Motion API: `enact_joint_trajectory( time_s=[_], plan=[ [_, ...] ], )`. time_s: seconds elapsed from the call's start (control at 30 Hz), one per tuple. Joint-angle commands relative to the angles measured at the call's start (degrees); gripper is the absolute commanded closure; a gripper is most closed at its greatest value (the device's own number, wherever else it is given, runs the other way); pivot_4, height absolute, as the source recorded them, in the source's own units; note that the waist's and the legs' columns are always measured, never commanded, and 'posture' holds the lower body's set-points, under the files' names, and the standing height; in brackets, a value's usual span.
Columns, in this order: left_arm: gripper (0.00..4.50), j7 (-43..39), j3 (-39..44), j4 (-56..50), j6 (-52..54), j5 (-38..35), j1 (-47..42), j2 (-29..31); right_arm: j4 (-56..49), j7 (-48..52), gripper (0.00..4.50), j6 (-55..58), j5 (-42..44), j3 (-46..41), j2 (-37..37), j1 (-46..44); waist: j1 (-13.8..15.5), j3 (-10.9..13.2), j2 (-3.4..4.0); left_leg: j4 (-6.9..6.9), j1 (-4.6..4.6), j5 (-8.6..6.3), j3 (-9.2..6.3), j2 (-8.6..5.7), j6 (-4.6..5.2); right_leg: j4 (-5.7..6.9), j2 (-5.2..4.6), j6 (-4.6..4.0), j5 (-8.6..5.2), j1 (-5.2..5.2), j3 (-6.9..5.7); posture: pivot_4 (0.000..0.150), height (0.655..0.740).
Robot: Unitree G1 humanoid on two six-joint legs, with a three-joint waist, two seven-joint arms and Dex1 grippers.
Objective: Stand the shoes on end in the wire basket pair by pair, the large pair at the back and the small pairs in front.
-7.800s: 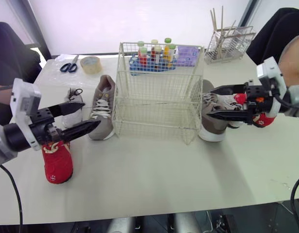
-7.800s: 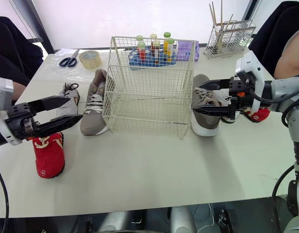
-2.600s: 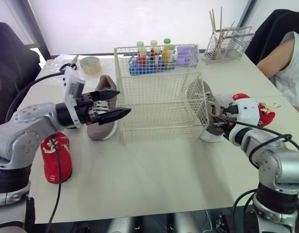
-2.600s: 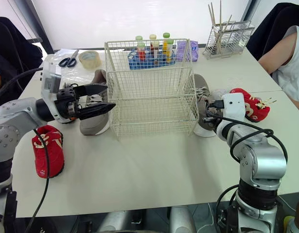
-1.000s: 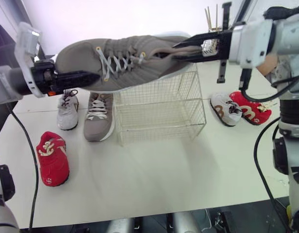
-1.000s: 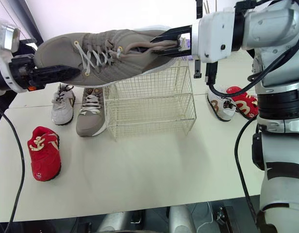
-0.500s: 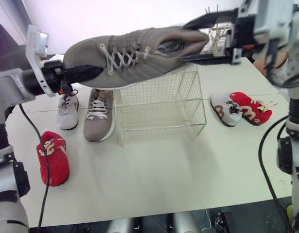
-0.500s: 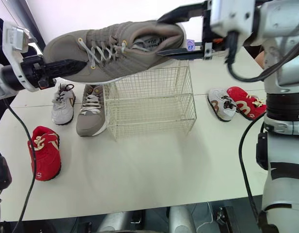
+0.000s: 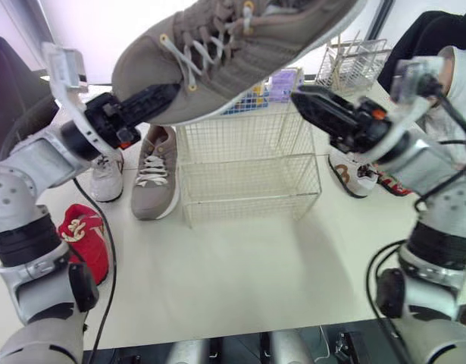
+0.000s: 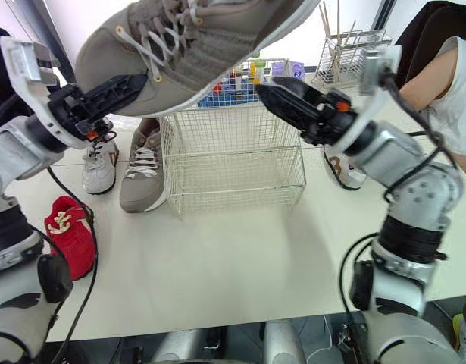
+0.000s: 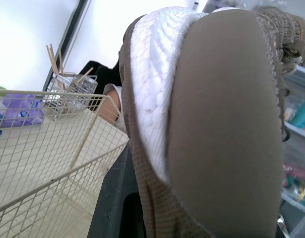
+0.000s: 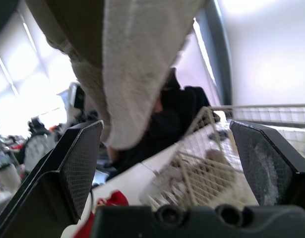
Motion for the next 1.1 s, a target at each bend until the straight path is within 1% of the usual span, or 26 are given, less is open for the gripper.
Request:
enact_joint_trajectory(
  time_s=[0.03, 0.23, 0.43, 0.5, 0.6, 0.67, 0.7, 0.77, 0.83, 0.9, 0.93, 0.97, 1.03, 1.1],
  plan=[
    [3.76, 1.40, 0.41, -2.09, -3.64, -2.47, -0.94, -0.96, -2.41, -3.63, 0.03, -3.59, 3.46, 0.67, 2.66, -3.67, 0.32, -0.01, -0.01, 0.00, 0.00, 0.00, 0.00, -0.02, 0.01, -0.01, 0.00, 0.00, 0.00, 0.00, 0.00, 0.150, 0.7400],
    [3.76, 3.75, -1.33, -3.39, -5.05, -4.00, 0.48, -3.28, 1.62, -5.08, 0.03, -8.48, 1.61, 4.00, 5.70, -8.61, 0.37, -0.02, -0.03, 0.05, 0.00, -0.02, 0.00, -0.05, 0.05, -0.05, 0.00, 0.00, 0.00, 0.06, -0.01, 0.150, 0.7400],
    [3.76, 6.39, -2.26, -5.30, -6.39, -7.05, 2.56, -4.05, 5.72, -4.22, 0.03, -12.02, -0.99, 6.11, 6.44, -11.11, -0.29, -0.02, -0.03, 0.02, 0.00, -0.02, -0.01, -0.03, 0.05, -0.02, 0.02, 0.00, 0.00, 0.03, -0.01, 0.150, 0.7400],
    [3.76, 7.22, -2.52, -6.08, -7.02, -7.93, 3.28, -3.97, 6.34, -3.70, 0.53, -12.63, -1.41, 6.54, 6.43, -11.26, -0.54, -0.02, -0.03, 0.02, 0.00, -0.02, -0.01, -0.03, 0.05, -0.02, 0.02, 0.00, 0.00, 0.03, -0.01, 0.150, 0.7400],
    [3.76, 8.28, -2.68, -6.82, -7.94, -8.78, 4.11, -3.56, 6.92, -2.72, 1.84, -13.21, -1.23, 6.78, 6.24, -11.32, -0.68, -0.02, -0.03, 0.01, 0.00, -0.02, -0.01, -0.03, 0.05, -0.02, 0.02, 0.00, 0.00, 0.03, -0.01, 0.150, 0.7400],
    [3.76, 8.68, -3.06, -7.40, -7.73, -9.16, 4.89, -2.46, 7.46, -1.85, 2.52, -13.25, -1.13, 6.72, 5.56, -11.71, -0.70, -0.02, -0.03, 0.00, 0.00, -0.02, -0.01, -0.03, 0.05, -0.02, 0.02, 0.00, 0.00, 0.01, -0.01, 0.150, 0.7400],
    [3.76, 8.93, -3.33, -7.44, -7.41, -9.47, 5.20, -1.85, 7.86, -1.42, 2.69, -13.20, -1.17, 6.64, 5.15, -12.01, -0.71, -0.02, -0.03, 0.00, 0.00, -0.02, -0.01, -0.03, 0.05, -0.02, 0.02, 0.00, 0.00, 0.01, -0.01, 0.150, 0.7400],
    [3.76, 8.84, -4.23, -7.67, -6.62, -8.57, 6.02, 0.10, 8.96, 0.07, 2.72, -12.96, -1.55, 6.62, 3.71, -12.98, -0.72, -0.01, -0.02, 0.00, 0.00, -0.02, -0.01, -0.03, 0.05, -0.02, 0.02, 0.00, 0.00, 0.02, -0.01, 0.150, 0.7400],
    [2.77, 8.19, -4.52, -7.96, -6.23, -9.00, 6.93, 1.78, 10.45, 2.46, 2.72, -12.52, -2.61, 7.22, 1.37, -14.27, -0.69, -0.01, -0.02, -0.01, 0.00, -0.02, -0.01, -0.03, 0.05, -0.03, 0.03, 0.00, 0.00, 0.02, -0.01, 0.150, 0.7400],
    [1.95, 6.44, -5.01, -8.85, -6.20, -7.71, 8.09, 4.46, 12.84, 5.80, 2.72, -12.42, -4.62, 8.54, -1.81, -16.21, -0.66, -0.01, -0.01, -0.01, 0.00, -0.03, -0.01, -0.04, 0.06, -0.04, 0.02, 0.00, 0.00, 0.02, -0.01, 0.150, 0.7400],
    [1.36, 5.05, -5.25, -9.49, -6.40, -6.26, 8.85, 6.24, 14.88, 8.70, 2.72, -12.71, -6.13, 9.47, -3.96, -17.75, -0.65, -0.01, -0.01, -0.02, 0.00, -0.03, -0.01, -0.04, 0.07, -0.06, 0.02, 0.00, 0.00, 0.03, -0.01, 0.150, 0.7400],
    [0.87, 3.87, -5.37, -9.99, -6.81, -4.79, 9.59, 7.82, 16.80, 11.94, 2.72, -13.21, -7.72, 10.49, -6.02, -19.20, -0.67, 0.00, -0.01, -0.02, 0.00, -0.04, -0.01, -0.04, 0.08, -0.08, 0.02, 0.00, 0.00, 0.03, -0.02, 0.150, 0.7400],
    [0.05, 1.25, -4.86, -10.13, -7.75, -2.37, 11.15, 10.92, 22.50, 20.13, 2.72, -15.86, -12.85, 13.53, -10.58, -23.10, -0.71, 0.00, 0.00, -0.04, 0.00, -0.04, 0.01, -0.04, 0.08, -0.13, 0.03, -0.01, 0.00, 0.04, -0.02, 0.150, 0.7400],
    [0.05, -1.33, -4.25, -10.01, -8.60, -0.35, 12.72, 13.63, 30.53, 27.86, 2.72, -19.97, -18.72, 16.64, -14.03, -28.25, -0.75, 0.00, 0.00, -0.07, 0.00, -0.04, 0.03, -0.03, 0.09, -0.15, 0.03, -0.01, -0.01, 0.03, -0.02, 0.150, 0.7400]
  ],
)
